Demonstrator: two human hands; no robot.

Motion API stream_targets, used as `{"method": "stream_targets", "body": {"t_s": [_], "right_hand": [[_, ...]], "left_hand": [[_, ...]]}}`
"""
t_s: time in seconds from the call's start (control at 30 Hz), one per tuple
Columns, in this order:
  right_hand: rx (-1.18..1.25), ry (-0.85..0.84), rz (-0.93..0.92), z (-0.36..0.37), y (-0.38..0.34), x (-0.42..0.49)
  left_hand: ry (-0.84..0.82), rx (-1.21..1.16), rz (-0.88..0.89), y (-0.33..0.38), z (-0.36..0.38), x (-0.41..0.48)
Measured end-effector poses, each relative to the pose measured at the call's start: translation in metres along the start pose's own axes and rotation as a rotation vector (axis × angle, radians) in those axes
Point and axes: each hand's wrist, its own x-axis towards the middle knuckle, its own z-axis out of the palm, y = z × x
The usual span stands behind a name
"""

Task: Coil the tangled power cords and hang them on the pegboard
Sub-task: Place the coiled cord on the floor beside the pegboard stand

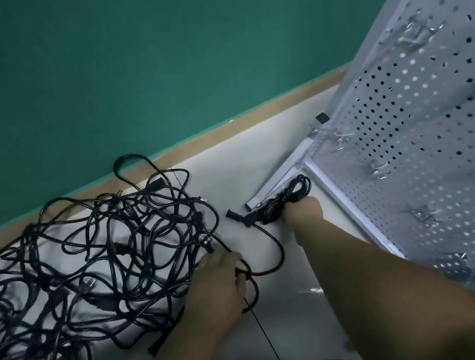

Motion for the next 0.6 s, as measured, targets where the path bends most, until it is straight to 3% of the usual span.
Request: {"method": "stream_targets", "body": {"t_s": [0.17, 0.33, 0.5, 0.6], "right_hand": [[0.103, -0.034, 0.015, 0.0, 0.006, 0.013], [-0.284, 0.064, 0.001, -0.004, 0.002, -0.003], [-0.419, 0.171, -0.068, -0.01, 0.003, -0.04], [-0.466, 0.1, -0.133, -0.002, 0.013, -0.074]], "left_hand": [[-0.01, 0.028, 0.013, -0.002, 0.013, 0.004], [-0.061, 0.115, 0.032, -0.003, 0.012, -0.002], [-0.066, 0.169, 0.002, -0.014, 0.001, -0.022], [-0.087, 0.232, -0.003, -0.024, -0.013, -0.037]]}}
